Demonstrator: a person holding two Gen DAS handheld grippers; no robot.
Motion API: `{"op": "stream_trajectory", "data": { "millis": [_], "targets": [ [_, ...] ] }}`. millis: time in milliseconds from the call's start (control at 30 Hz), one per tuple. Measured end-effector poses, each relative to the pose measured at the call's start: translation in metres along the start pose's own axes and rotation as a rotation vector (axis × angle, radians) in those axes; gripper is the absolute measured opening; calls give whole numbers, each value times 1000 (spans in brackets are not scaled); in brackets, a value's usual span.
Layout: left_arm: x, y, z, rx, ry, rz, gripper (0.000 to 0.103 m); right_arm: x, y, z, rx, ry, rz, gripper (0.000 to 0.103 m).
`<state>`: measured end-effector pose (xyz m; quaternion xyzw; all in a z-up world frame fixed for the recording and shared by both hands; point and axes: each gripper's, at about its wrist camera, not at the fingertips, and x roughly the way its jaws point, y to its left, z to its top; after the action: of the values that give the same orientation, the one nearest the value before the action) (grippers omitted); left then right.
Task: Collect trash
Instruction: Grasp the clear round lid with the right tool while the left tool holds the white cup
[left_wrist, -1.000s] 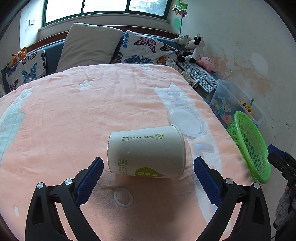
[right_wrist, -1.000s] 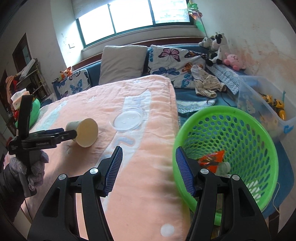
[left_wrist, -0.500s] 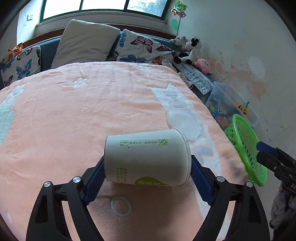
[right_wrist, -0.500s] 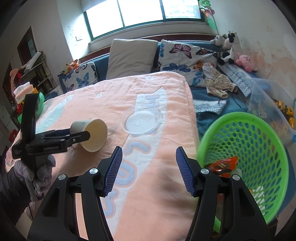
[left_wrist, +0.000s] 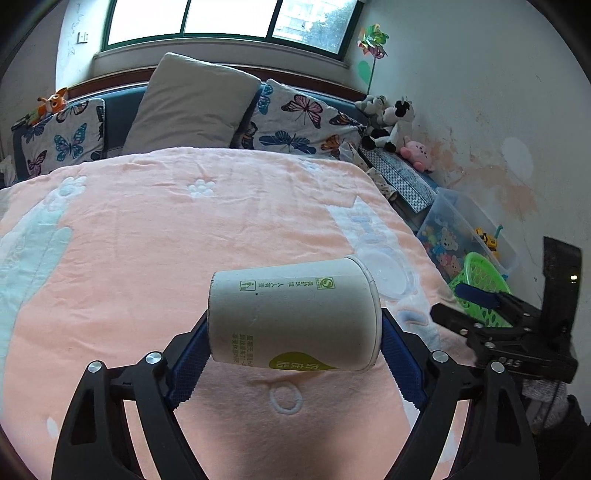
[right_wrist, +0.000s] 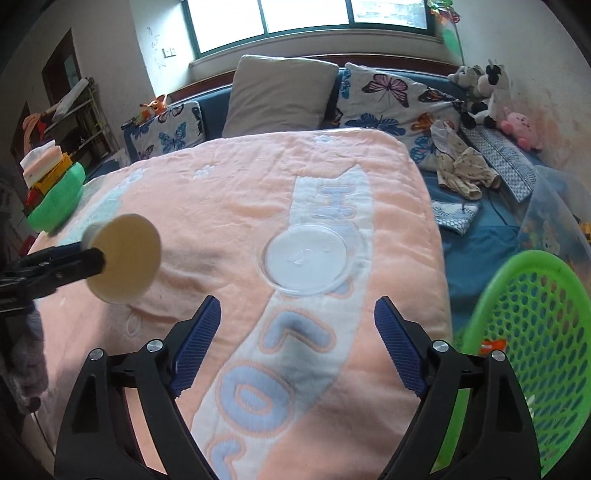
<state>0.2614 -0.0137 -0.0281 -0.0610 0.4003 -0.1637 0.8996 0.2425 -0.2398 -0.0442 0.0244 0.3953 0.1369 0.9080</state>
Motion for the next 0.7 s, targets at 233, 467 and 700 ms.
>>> {"op": "stream_trajectory", "data": {
  "millis": [233,467,700],
  "targets": [
    [-15,12,2,-17,-22,7,82,33,0,11,-10,25,-15,93],
    [-17,17,1,-30,-21,-1,82,58,4,19,-44,50,-37,98],
    [-10,22,-1,-51,-6,-9,82,74,0,26,-20,59,-58,98]
  ]
}}
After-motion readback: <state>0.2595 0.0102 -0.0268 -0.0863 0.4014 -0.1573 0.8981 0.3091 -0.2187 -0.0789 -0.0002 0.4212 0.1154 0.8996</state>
